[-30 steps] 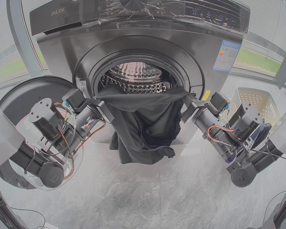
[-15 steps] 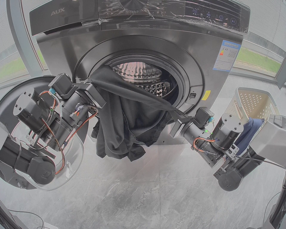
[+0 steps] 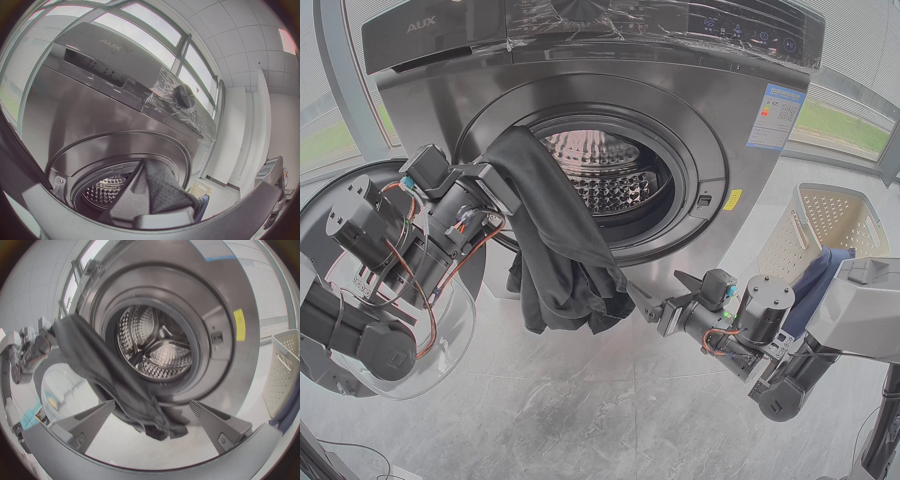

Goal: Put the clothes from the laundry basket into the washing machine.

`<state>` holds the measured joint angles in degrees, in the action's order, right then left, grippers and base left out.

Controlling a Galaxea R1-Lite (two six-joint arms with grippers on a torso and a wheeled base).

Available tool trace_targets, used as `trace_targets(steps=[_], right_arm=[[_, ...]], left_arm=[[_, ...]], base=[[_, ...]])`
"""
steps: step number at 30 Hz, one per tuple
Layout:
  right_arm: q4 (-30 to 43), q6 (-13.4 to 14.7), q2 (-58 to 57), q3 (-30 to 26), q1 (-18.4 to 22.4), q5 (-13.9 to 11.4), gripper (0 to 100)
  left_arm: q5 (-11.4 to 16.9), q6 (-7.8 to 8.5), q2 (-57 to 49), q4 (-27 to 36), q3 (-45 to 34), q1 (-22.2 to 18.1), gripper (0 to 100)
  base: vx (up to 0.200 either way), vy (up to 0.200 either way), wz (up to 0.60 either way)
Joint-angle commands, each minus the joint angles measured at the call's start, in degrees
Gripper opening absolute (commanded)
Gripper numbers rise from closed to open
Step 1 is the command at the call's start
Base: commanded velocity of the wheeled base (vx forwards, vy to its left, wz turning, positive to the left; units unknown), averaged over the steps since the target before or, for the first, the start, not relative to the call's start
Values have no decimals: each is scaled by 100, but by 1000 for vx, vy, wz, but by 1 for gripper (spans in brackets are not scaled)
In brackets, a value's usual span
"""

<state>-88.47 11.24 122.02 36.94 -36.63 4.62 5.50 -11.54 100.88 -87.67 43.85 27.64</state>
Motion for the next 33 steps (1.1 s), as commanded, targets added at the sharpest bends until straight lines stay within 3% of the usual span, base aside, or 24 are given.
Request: trace_targets(steps=[1, 10, 22, 33], right_arm=[[-4, -25, 314, -248, 25, -14, 100], [-4, -43, 1026, -29, -63, -31, 100], [5, -271, 2037, 1263, -11, -93, 100], [5, -368, 2722, 2467, 104, -357, 100]], left_arm=[[-14, -6, 28, 22, 54, -4, 0], [-66, -14, 28, 58, 133, 5, 0], [-66, -14, 46, 49, 124, 5, 0], [-66, -14, 64, 40, 106, 5, 0]], base=[[0, 0, 0], [0, 0, 0], [0, 0, 0], [0, 0, 0]])
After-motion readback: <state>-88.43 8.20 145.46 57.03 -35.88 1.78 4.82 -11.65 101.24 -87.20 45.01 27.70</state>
